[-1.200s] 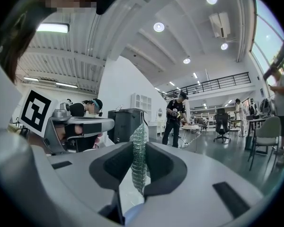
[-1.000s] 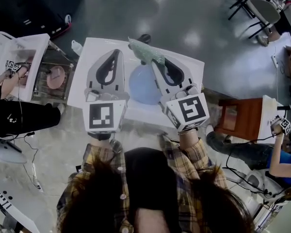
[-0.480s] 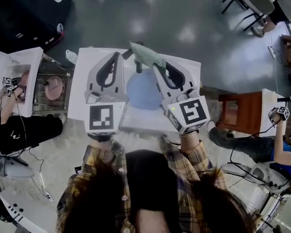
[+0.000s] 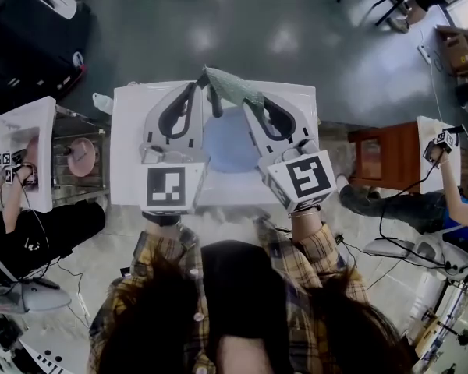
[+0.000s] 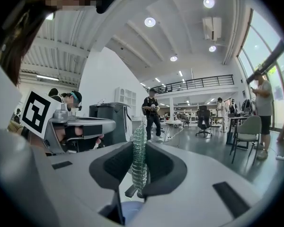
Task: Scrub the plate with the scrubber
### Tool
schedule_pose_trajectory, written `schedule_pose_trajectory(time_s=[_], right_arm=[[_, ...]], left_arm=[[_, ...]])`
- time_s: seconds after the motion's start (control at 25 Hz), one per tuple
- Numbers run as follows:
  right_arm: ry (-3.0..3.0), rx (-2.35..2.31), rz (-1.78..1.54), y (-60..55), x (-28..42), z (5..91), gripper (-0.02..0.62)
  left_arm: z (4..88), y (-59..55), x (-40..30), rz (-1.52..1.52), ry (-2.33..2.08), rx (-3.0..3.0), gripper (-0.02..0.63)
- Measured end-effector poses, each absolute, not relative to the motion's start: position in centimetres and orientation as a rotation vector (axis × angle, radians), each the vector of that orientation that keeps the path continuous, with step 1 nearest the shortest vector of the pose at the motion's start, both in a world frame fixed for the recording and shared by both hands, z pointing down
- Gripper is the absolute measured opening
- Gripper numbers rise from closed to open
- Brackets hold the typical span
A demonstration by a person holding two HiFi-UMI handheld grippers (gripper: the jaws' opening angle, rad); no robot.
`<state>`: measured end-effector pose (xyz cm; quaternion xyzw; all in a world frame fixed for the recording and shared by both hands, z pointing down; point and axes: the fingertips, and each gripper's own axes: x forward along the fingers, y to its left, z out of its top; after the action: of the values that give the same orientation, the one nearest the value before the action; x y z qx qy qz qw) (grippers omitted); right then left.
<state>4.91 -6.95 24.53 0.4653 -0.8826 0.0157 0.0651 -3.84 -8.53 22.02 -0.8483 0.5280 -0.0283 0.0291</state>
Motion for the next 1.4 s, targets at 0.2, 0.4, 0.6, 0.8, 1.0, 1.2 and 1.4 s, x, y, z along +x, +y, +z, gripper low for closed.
schedule_pose_trajectory(time_s=[0.2,0.4,0.6,0.8,1.0,1.2,1.4], right_arm=[[-2.623,1.457,0.079,-6.5,5.8,26.1,0.091],[-2.566,1.517,0.138,-6.0,7.7,28.4,0.091],[-2.495,1.555,0.219,-6.0,9.6,32.3,0.091],[-2.455,1.543,0.278,-6.3,10.5,35.5,0.091],[-2.428,1.511,0.308,-6.5,10.4,38.4,0.091],[-2.412,1.478,0.341,-6.3,9.9,40.5,0.091],[-2.398,1.451,0.380,-5.9,9.5,42.7,0.091]], left_arm=[[23.7,-8.2,-2.4,-0.088,1.545,-2.665,0.015],[26.1,-7.4,-0.3,-0.106,1.444,-2.724,0.015],[30.0,-6.7,0.1,-0.121,1.375,-2.816,0.015],[34.4,-6.2,-0.5,-0.194,1.348,-2.894,0.015],[38.3,-6.0,-1.1,-0.262,1.351,-2.948,0.017],[41.1,-6.4,-1.3,-0.313,1.372,-2.964,0.017],[43.6,-6.9,-1.1,-0.356,1.379,-2.991,0.017]])
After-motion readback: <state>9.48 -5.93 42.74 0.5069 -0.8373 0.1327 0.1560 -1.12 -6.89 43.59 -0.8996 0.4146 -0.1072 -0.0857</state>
